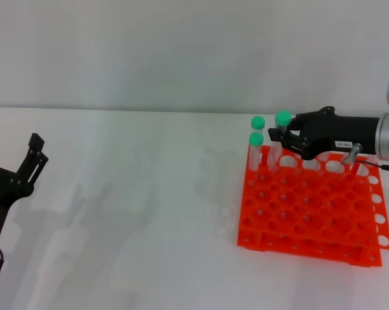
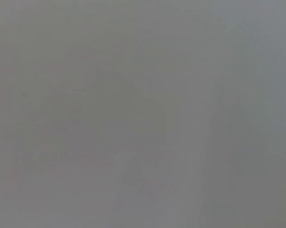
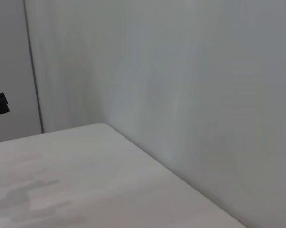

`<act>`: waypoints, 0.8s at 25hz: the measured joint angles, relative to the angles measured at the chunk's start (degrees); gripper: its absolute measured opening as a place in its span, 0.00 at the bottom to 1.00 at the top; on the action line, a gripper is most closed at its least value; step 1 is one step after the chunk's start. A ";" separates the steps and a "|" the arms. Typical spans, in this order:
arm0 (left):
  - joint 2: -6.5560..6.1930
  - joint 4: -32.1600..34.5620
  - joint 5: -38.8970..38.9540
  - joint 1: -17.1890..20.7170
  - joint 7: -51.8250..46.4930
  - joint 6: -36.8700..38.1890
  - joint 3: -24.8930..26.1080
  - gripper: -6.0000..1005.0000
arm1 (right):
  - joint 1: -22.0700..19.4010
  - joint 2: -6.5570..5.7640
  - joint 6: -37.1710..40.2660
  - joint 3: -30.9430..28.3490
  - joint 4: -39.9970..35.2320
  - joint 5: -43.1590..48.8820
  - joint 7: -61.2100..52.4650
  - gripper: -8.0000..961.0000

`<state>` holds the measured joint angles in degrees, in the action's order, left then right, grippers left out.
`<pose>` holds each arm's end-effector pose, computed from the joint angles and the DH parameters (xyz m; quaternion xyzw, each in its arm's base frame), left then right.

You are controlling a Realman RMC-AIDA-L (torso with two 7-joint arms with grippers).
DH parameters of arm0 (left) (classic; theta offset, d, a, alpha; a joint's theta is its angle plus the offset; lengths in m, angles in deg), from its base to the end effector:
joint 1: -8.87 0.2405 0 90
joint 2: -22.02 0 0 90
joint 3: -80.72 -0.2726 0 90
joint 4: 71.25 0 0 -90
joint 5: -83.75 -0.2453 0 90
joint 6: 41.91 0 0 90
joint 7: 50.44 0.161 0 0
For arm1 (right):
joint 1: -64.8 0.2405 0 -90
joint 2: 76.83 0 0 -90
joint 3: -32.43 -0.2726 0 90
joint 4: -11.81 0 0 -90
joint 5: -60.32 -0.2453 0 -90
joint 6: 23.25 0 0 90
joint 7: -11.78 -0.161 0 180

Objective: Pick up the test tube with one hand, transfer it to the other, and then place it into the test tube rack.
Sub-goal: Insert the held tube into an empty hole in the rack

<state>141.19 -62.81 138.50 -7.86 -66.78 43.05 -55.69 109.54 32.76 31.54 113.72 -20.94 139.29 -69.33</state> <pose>-0.3765 0.3056 -0.0140 -0.6231 -0.2267 -0.4040 0.6302 0.1848 0.4947 -0.0328 -0.9449 0.1267 0.1896 0.2348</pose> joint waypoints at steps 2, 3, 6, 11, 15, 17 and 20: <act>0.01 0.00 0.00 -0.08 0.00 0.02 0.00 0.89 | -0.15 -0.05 0.00 -0.03 0.01 0.00 -0.01 0.31; 0.01 0.00 0.00 -0.11 0.00 0.04 0.00 0.89 | -0.28 -0.16 0.00 -0.07 0.04 0.00 -0.01 0.31; 0.01 0.00 0.00 -0.28 -0.03 0.14 0.00 0.89 | -0.38 -0.30 -0.01 -0.11 0.05 -0.07 -0.01 0.32; 0.01 0.00 0.00 -0.63 -0.10 0.17 0.00 0.89 | -0.55 -0.41 0.00 -0.64 -0.18 0.07 -0.01 0.32; 0.09 0.00 0.00 -1.09 -0.17 0.17 0.00 0.89 | -0.84 -0.55 0.33 -1.40 -0.18 0.35 -0.01 0.33; 0.10 0.00 0.00 -1.10 -0.18 0.17 0.00 0.89 | -1.04 -0.73 0.38 -1.41 -0.27 0.35 -0.01 0.33; 0.10 0.00 0.00 -1.14 -0.21 0.16 0.00 0.89 | -1.24 -0.97 0.50 -1.43 -0.44 0.35 -0.02 0.33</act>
<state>141.29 -62.81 138.50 -9.00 -66.99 43.21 -55.69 108.30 31.80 32.04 112.29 -21.39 139.64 -69.35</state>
